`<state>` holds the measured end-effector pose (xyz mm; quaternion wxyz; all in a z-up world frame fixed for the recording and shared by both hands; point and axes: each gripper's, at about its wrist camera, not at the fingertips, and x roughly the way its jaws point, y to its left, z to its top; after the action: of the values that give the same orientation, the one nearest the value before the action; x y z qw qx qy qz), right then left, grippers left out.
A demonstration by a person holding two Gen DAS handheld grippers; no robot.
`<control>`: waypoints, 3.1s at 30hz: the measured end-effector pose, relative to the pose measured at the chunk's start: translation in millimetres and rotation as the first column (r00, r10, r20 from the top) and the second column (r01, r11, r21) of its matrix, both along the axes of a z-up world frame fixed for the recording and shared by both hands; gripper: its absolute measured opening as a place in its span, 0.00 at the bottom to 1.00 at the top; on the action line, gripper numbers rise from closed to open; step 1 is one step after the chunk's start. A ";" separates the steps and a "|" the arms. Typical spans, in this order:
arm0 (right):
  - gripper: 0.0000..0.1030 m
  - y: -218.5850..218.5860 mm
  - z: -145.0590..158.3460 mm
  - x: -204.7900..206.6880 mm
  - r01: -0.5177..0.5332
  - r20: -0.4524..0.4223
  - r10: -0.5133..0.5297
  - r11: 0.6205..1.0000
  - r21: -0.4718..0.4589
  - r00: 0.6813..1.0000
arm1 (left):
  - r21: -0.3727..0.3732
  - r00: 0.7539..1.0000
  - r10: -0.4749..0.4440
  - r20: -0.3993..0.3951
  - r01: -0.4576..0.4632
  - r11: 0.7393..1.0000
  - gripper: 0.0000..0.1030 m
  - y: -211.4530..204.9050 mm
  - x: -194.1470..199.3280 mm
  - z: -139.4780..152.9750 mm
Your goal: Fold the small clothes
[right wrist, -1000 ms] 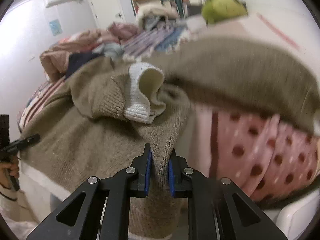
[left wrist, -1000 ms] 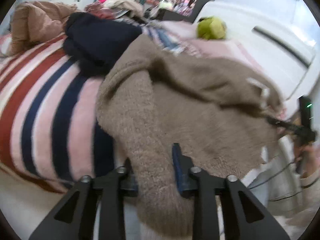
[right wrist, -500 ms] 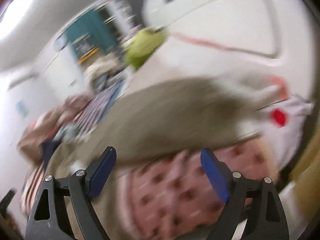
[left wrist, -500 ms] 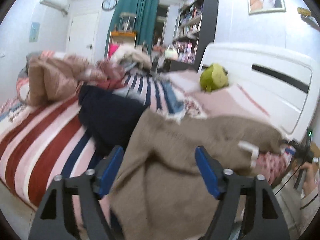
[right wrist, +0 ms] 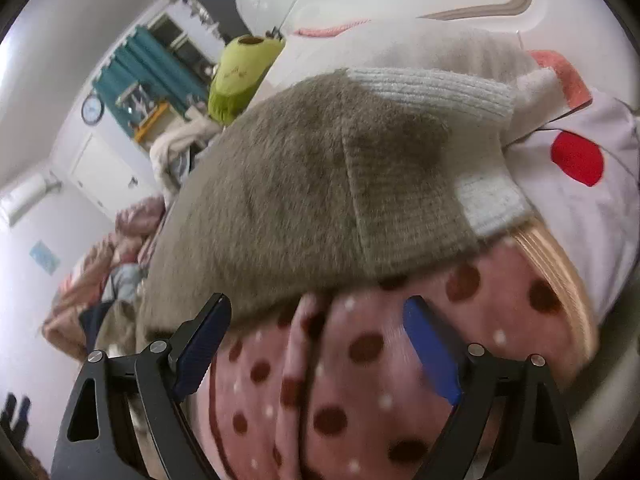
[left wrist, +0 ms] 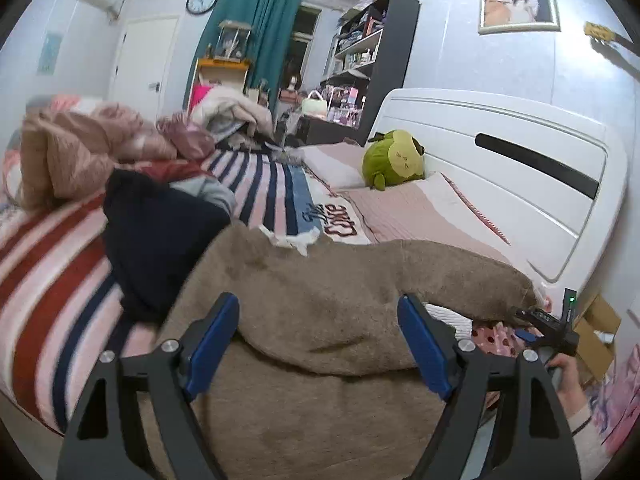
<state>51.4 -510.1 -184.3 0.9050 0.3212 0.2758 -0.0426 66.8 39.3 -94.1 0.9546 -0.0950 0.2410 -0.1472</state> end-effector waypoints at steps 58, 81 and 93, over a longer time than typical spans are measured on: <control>0.35 406.7 -15.4 61.4 -0.816 -0.256 0.776 0.533 -0.223 0.576 | -0.051 0.994 0.096 -0.054 -0.099 0.994 0.78 120.4 -47.5 -60.0; 0.80 184.6 -4.6 -22.4 -0.579 -0.237 0.529 0.764 -0.286 0.815 | 0.091 0.960 0.134 -0.244 -0.115 0.989 0.80 94.7 0.4 -106.2; 0.56 208.2 -53.2 -26.6 -0.748 -0.197 0.722 0.643 -0.165 0.664 | -0.067 0.923 -0.038 -0.383 0.013 0.998 0.60 89.0 -1.4 -163.4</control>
<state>24.8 -302.0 -237.5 0.8578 0.0709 0.4261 0.2786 65.4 128.4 -257.5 0.8834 -0.1487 0.4198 -0.1457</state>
